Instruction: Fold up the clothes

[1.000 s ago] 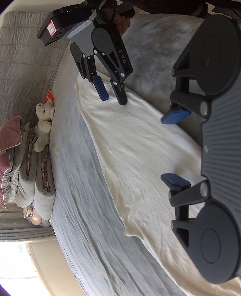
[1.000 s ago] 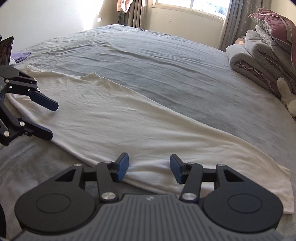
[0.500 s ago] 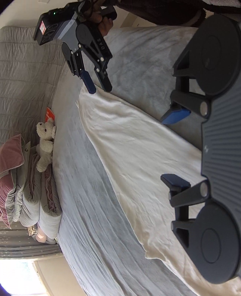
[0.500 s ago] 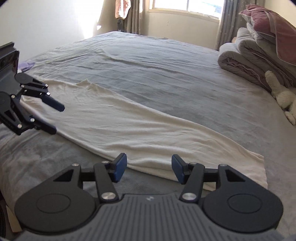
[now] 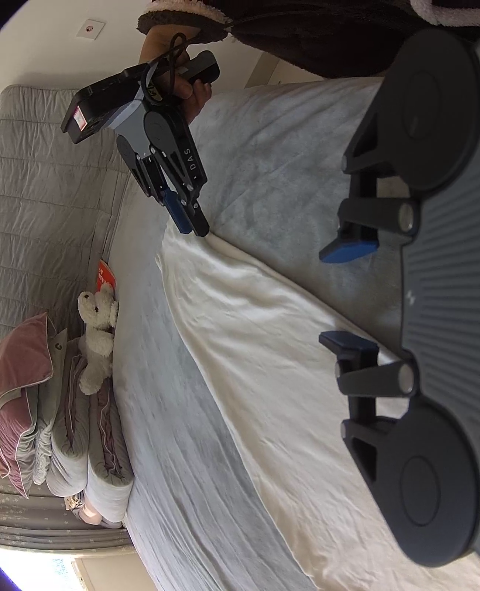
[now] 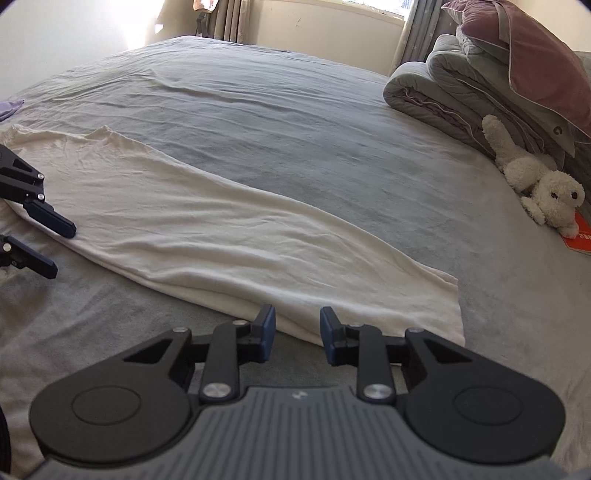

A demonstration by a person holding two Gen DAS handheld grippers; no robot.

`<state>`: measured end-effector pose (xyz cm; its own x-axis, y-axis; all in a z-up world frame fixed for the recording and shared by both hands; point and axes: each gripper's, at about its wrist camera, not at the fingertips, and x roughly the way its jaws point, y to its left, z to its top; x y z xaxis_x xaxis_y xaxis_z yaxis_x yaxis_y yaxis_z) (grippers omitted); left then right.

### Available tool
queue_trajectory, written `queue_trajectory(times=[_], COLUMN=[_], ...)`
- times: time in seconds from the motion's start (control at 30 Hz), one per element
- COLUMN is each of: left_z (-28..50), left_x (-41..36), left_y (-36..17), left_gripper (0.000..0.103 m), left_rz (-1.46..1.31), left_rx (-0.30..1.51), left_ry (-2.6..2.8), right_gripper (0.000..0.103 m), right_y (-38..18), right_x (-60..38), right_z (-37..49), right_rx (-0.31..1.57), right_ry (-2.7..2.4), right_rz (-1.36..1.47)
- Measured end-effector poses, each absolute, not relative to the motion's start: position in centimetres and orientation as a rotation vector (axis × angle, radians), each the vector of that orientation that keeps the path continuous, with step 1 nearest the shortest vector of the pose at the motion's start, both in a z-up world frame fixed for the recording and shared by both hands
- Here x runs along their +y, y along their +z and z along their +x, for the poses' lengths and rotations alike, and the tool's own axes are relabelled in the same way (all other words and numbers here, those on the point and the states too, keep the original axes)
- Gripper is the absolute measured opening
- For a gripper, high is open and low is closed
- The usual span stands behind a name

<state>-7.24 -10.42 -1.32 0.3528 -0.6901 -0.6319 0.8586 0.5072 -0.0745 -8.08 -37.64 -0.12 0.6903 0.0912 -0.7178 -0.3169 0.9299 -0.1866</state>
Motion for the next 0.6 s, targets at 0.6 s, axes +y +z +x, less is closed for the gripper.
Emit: queue_trajectory(times=[0.6], left_z=[-6.7], left_x=[-10.3], left_y=[-1.5], left_gripper=[0.042], left_rz=[0.303], left_rx=[0.683], left_ry=[-1.036], right_gripper=[0.000], right_y=[-0.5], right_x=[-38.5], right_z=[-8.3], right_rx=[0.851], right_ry=[0.293], right_rz=[-0.412])
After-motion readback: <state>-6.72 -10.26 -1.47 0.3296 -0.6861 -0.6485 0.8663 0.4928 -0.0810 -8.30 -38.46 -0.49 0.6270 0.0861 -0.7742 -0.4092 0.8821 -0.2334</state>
